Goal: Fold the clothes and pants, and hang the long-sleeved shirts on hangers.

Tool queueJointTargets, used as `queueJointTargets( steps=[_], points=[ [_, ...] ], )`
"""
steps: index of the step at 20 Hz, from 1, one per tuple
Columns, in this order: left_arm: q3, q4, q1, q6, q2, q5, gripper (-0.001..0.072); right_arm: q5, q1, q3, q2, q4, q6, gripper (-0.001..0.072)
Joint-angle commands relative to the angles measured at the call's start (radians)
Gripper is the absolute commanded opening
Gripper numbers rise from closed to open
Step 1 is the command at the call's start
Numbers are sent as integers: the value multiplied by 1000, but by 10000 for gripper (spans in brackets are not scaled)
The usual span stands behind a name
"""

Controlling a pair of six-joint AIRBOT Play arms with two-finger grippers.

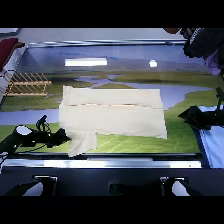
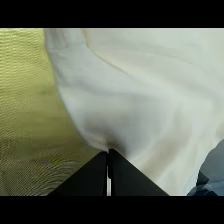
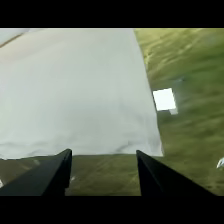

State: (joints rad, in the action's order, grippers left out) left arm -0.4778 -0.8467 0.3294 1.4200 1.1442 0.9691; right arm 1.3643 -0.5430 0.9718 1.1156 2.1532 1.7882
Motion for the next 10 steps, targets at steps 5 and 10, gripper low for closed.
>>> queueJointTargets(
  steps=[5, 10],
  points=[
    [0, 2, 0, 0, -1, 1, 17, -52, -6, -127, 211, -2, 66, 479],
    [0, 2, 0, 1, -1, 1, 17, -128, -6, -129, 219, -21, 98, 478]
  ],
)
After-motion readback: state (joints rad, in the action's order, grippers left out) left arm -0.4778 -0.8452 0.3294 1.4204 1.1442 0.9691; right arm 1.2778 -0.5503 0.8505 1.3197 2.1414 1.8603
